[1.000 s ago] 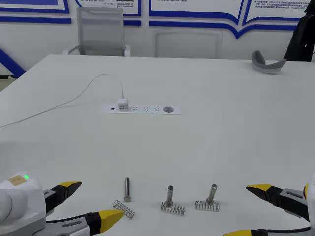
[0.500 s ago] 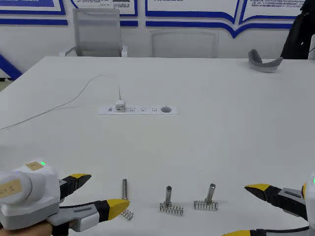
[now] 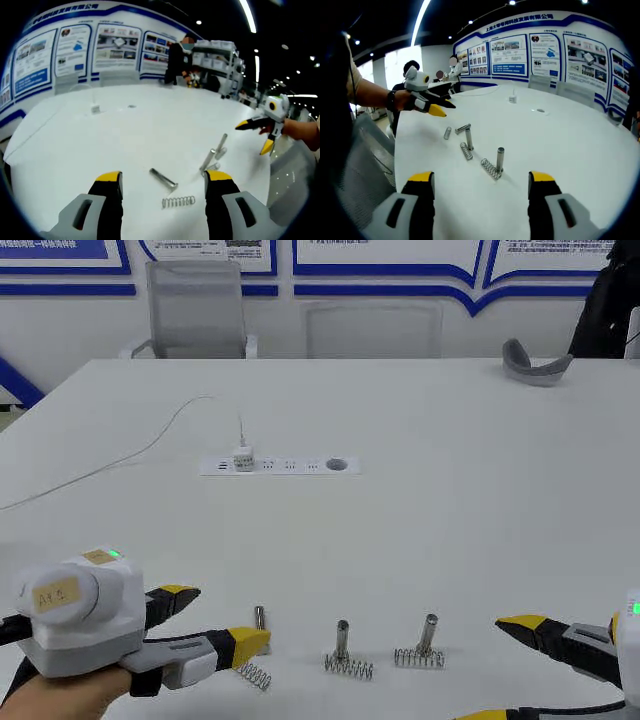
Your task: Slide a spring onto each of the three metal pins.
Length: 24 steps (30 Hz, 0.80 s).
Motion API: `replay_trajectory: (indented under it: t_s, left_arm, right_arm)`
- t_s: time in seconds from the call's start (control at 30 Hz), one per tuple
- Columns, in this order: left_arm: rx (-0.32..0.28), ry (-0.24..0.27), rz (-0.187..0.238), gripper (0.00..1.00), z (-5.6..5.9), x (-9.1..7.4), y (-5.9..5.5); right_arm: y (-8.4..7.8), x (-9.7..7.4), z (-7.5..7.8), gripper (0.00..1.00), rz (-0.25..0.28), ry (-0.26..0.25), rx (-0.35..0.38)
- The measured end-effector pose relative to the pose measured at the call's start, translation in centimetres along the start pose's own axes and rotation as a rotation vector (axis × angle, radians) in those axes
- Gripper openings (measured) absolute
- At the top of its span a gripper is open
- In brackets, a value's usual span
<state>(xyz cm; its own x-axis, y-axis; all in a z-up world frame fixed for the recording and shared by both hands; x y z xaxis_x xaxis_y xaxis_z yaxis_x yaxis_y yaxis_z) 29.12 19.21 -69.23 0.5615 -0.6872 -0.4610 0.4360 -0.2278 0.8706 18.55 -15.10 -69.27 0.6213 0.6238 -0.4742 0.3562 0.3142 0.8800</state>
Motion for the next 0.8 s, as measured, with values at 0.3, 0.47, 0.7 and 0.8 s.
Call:
replay_trajectory:
  t_s: [0.3,0.47,0.7,0.8]
  left_arm:
    - [0.01,0.016,-0.047,0.59,-0.2,0.9,0.2]
    - [0.012,0.016,-0.064,0.58,-0.1,1.4,0.2]
    - [0.013,0.014,-0.079,0.54,-0.2,1.8,0.2]
    - [0.012,0.017,-0.088,0.52,-0.3,1.9,0.3]
  right_arm:
    - [0.0,0.0,-0.1,0.78,0.004,0.001,0.001]
    - [-0.1,0.0,0.0,0.78,0.005,0.001,0.003]
    - [-0.1,0.0,0.0,0.78,0.006,0.001,0.005]
    - [-0.1,0.1,0.0,0.78,0.006,0.002,0.006]
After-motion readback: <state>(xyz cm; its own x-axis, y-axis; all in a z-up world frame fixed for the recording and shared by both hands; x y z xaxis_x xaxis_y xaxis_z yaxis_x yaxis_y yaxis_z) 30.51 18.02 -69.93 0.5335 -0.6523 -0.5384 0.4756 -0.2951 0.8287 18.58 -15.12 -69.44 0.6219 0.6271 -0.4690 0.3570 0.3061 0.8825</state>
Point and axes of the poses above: the centre of the closed fingertips' face, and the gripper's own axes: x roughly forward along the fingers, z roughly to its right, y roughly out of its top, the point moved 10 cm from there along -x, roughly backward along the fingers, and after that the axes turned 1 degree about -x, right-handed, at the moved point
